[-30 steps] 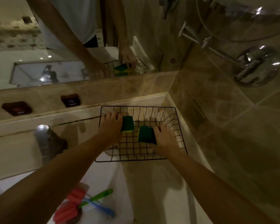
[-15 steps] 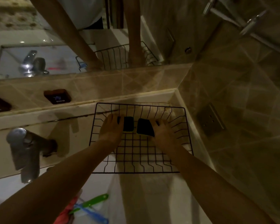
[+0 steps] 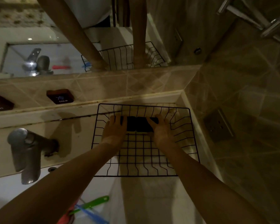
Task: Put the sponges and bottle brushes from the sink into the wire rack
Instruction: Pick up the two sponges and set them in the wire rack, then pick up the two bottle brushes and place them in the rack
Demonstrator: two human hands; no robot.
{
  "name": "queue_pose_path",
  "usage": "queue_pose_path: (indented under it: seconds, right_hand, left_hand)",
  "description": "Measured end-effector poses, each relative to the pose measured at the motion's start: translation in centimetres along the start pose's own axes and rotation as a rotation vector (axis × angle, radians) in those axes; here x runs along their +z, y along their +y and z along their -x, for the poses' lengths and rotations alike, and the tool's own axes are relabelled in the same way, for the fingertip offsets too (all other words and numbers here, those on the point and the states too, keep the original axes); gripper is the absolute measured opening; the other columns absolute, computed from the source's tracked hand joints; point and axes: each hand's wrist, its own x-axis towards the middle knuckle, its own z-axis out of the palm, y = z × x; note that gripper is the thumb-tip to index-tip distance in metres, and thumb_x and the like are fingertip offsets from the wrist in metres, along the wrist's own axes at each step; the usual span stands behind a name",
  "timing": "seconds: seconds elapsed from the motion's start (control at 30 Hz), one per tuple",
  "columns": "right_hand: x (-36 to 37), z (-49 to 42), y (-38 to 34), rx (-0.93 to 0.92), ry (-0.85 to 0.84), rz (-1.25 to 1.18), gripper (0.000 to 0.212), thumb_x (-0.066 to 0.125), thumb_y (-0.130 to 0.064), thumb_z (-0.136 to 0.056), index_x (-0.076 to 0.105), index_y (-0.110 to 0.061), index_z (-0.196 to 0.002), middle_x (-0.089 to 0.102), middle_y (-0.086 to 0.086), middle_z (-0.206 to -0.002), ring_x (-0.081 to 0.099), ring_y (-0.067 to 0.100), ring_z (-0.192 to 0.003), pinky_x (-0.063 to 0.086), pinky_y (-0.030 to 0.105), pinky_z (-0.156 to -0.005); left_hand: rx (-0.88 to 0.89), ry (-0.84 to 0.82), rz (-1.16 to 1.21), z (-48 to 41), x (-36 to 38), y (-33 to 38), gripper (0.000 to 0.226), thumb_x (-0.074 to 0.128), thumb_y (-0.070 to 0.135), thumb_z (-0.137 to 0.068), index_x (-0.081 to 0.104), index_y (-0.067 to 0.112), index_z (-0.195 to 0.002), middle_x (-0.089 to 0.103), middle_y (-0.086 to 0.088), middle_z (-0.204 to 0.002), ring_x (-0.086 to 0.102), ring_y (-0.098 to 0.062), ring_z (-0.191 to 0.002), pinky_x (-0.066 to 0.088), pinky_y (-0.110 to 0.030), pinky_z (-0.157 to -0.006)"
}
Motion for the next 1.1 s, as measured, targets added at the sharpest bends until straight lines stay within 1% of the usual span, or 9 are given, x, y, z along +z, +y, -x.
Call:
queue_pose_path:
  seconds: [0.07,0.23,0.33,0.43,0.6,0.83,0.9,1.0,1.1]
  right_hand:
    - [0.4,0.2,0.0,0.044,0.033,-0.11,0.07,0.067,-0.009,-0.088,0.033,-0.025,-0.147,0.018,0.016,-0.156,0.027,0.04,-0.136,0.042,0.045,-0.107]
    - [0.5,1.9,-1.0,0.021,0.028,0.006,0.083,0.07,-0.011,-0.081,0.026,-0.027,-0.149,0.014,0.015,-0.158,0.015,0.041,-0.141,0.032,0.05,-0.112]
    - [-0.4,3.7,-2.5,-0.045,0.161,0.018,0.073,0.071,-0.014,-0.078,0.039,-0.018,-0.144,0.033,0.02,-0.149,0.027,0.042,-0.135,0.033,0.054,-0.11]
    - [-1.3,5.8,-4.7,-0.117,0.3,-0.05,0.053,0.066,-0.009,-0.08,0.054,-0.009,-0.131,0.052,0.021,-0.13,0.048,0.039,-0.116,0.05,0.049,-0.089]
    - [-3.1,10.5,-9.3,-0.169,0.281,-0.07,0.03,0.054,-0.023,-0.095,0.056,-0.012,-0.122,0.057,0.01,-0.114,0.052,0.027,-0.104,0.053,0.04,-0.077]
    - [-4.0,17.9,-16.8,-0.309,0.242,-0.092,0.018,0.051,-0.026,-0.095,0.059,-0.011,-0.099,0.063,0.012,-0.098,0.06,0.029,-0.086,0.052,0.039,-0.067]
    - [-3.2,19.6,-18.6,-0.321,0.198,-0.087,0.018,0.05,-0.026,-0.095,0.06,-0.01,-0.095,0.063,0.012,-0.095,0.059,0.03,-0.085,0.052,0.04,-0.067]
    - [-1.1,21.5,-20.6,-0.313,0.134,-0.047,0.019,0.051,-0.029,-0.094,0.061,-0.013,-0.094,0.063,0.01,-0.094,0.061,0.029,-0.082,0.05,0.036,-0.065]
    - [1.4,22.5,-22.0,-0.31,0.069,0.006,0.017,0.051,-0.03,-0.093,0.06,-0.016,-0.097,0.064,0.009,-0.093,0.059,0.026,-0.078,0.042,0.03,-0.062]
  left_hand:
    - [-0.002,-0.011,0.005,0.1,-0.2,0.0,0.086,0.071,0.003,-0.072,0.027,0.009,-0.146,0.031,-0.019,-0.147,0.032,-0.037,-0.132,0.04,-0.043,-0.104]
    - [0.013,-0.005,0.022,1.2,-0.7,0.3,0.084,0.067,0.005,-0.075,0.024,0.007,-0.148,0.029,-0.018,-0.148,0.031,-0.036,-0.134,0.041,-0.042,-0.104]
    - [0.028,0.032,0.048,2.8,-1.2,0.3,0.073,0.064,0.009,-0.077,0.034,0.007,-0.143,0.041,-0.017,-0.14,0.038,-0.034,-0.128,0.043,-0.043,-0.102]
    - [0.056,0.095,0.03,5.1,-2.4,0.3,0.054,0.059,0.016,-0.082,0.047,0.009,-0.133,0.05,-0.016,-0.132,0.045,-0.034,-0.123,0.047,-0.044,-0.098]
    - [0.11,0.211,0.017,10.4,-5.5,-1.1,0.036,0.05,0.021,-0.09,0.052,0.011,-0.124,0.057,-0.014,-0.125,0.053,-0.03,-0.111,0.05,-0.037,-0.088]
    - [0.07,0.125,0.102,19.5,-7.7,-5.2,0.027,0.054,0.024,-0.089,0.055,0.018,-0.116,0.058,-0.007,-0.113,0.057,-0.024,-0.096,0.054,-0.039,-0.08]
    - [0.03,0.119,0.139,22.0,-6.8,-6.8,0.027,0.053,0.023,-0.089,0.056,0.017,-0.115,0.059,-0.008,-0.109,0.057,-0.022,-0.086,0.052,-0.035,-0.071]
    - [-0.006,0.106,0.097,24.9,-4.5,-9.1,0.029,0.051,0.024,-0.088,0.059,0.015,-0.114,0.063,-0.01,-0.104,0.057,-0.025,-0.084,0.044,-0.033,-0.063]
    - [-0.092,-0.029,0.113,27.6,-1.9,-11.0,0.018,0.049,0.027,-0.086,0.059,0.016,-0.097,0.061,-0.008,-0.099,0.059,-0.025,-0.085,0.043,-0.033,-0.062]
